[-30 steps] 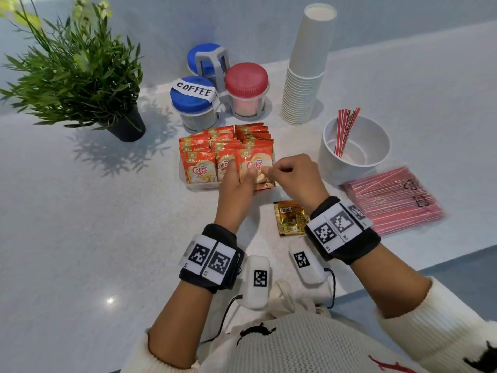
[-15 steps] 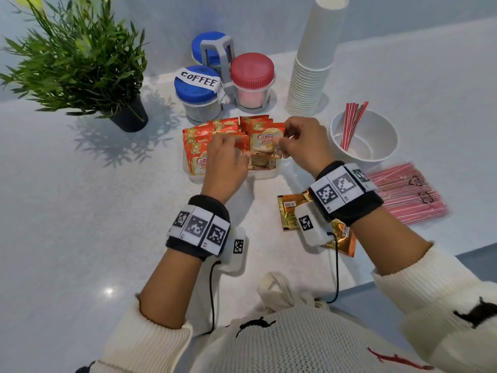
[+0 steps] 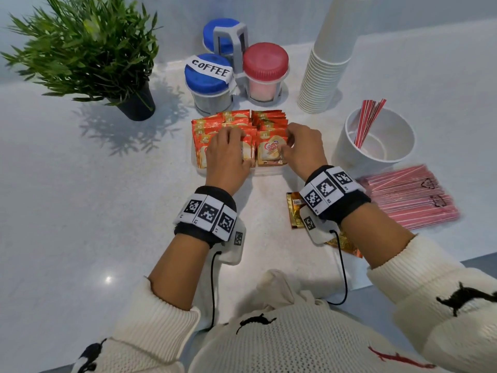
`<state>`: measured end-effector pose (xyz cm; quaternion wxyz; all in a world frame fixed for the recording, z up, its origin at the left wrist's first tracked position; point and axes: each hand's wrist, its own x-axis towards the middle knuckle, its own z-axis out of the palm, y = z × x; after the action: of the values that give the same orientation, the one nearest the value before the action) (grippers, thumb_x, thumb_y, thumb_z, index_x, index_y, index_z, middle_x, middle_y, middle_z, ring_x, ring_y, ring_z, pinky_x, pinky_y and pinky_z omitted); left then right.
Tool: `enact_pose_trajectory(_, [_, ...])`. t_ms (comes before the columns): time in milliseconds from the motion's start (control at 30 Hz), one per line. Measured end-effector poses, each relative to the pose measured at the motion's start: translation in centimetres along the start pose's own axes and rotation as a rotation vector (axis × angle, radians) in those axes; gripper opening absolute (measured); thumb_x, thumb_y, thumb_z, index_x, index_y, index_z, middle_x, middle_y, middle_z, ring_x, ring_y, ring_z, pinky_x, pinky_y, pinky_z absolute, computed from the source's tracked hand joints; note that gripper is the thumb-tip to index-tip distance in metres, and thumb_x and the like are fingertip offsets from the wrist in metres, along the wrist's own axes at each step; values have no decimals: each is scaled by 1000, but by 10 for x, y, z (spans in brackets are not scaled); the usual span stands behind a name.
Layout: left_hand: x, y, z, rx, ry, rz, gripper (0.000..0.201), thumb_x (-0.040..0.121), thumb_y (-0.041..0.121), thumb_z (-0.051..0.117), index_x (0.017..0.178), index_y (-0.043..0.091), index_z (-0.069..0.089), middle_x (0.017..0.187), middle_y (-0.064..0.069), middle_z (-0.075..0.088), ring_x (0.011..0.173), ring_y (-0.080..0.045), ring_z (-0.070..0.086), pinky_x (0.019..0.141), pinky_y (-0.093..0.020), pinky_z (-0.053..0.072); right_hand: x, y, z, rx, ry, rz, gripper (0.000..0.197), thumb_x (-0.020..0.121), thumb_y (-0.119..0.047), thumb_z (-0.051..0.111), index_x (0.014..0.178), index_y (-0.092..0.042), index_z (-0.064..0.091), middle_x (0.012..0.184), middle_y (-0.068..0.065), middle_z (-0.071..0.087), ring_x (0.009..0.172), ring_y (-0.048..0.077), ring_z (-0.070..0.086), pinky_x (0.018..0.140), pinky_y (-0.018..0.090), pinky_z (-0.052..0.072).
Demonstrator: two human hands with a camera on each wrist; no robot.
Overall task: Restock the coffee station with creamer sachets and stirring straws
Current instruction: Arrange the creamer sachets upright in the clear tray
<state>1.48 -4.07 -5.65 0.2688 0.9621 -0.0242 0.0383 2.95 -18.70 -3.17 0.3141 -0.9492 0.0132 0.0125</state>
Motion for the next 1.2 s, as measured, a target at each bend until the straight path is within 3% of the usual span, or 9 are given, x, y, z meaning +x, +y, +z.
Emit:
enact_pose_trajectory(200, [0, -1, -1, 1, 4, 4, 51, 81, 14, 69, 126, 10, 44, 131, -9, 43, 123, -25, 38, 102, -32, 31, 2, 4, 5, -150, -20, -16, 10, 84, -8, 58, 92, -2, 60, 101, 16, 60, 94, 33, 57, 79, 40, 49])
enact_pose_trajectory(300, [-1, 0, 0, 9, 5, 4, 52, 81, 13, 68, 127, 10, 44, 133, -10, 41, 125, -25, 37, 104, -32, 29, 3, 8, 7, -162, 9, -33, 27, 80, -4, 63, 105, -5, 54, 116, 15, 47, 107, 31, 49, 89, 44, 47])
enact_pose_trajectory(433, [-2, 1, 1, 5, 6, 4, 54, 81, 13, 68, 129, 9, 43, 137, -10, 39, 129, -25, 35, 107, -33, 27, -1, 6, 11, -35, -111, -129, 79, 76, 0, 65, 142, -10, 22, 151, 16, 16, 137, 30, 27, 113, 42, 31])
enact_pose_trajectory(567, [-3, 1, 0, 12, -1, 25, 54, 81, 13, 67, 129, 8, 43, 139, -10, 39, 131, -25, 34, 110, -34, 25, 0, 7, 14, -225, -265, -177, 80, 87, -5, 53, 148, -8, 2, 157, 12, -7, 146, 26, 7, 119, 37, 18])
enact_pose_trajectory(767, [-9, 11, -8, -3, 15, 62, 57, 83, 12, 66, 134, 8, 40, 144, -12, 36, 137, -26, 28, 114, -37, 23, -11, 3, -27, -63, -193, -123, 62, 92, -12, 51, 146, -14, 21, 158, 9, 7, 145, 23, 13, 117, 36, 15])
enact_pose_trajectory(833, [-12, 23, -12, -55, 44, 114, 55, 85, 13, 64, 135, 9, 40, 142, -11, 37, 135, -25, 29, 112, -35, 25, -18, 9, -41, -52, -187, -108, 50, 92, -14, 51, 140, -13, 36, 152, 9, 28, 136, 24, 35, 111, 34, 27])
enact_pose_trajectory(900, [-16, 35, -14, -151, 35, 149, 50, 86, 11, 63, 132, 10, 43, 136, -10, 40, 128, -22, 36, 105, -29, 31, -27, 17, -52, -42, -226, -88, 38, 91, -17, 54, 129, -12, 51, 135, 8, 52, 113, 23, 56, 100, 33, 41])
enact_pose_trajectory(1033, [-22, 54, -5, -256, -157, 210, 28, 87, 12, 60, 114, 9, 53, 119, -8, 50, 105, -21, 52, 88, -30, 45, -49, 34, -64, -96, -354, -45, 30, 86, -19, 62, 115, -9, 60, 108, 7, 66, 89, 17, 59, 87, 32, 49])
enact_pose_trajectory(1200, [-31, 68, 17, -138, -452, 159, 35, 87, 22, 62, 119, 10, 52, 124, -10, 49, 112, -23, 50, 92, -33, 43, -70, 60, -62, -217, -333, 48, 25, 82, -12, 65, 105, -6, 63, 103, 10, 65, 87, 17, 55, 76, 25, 43])
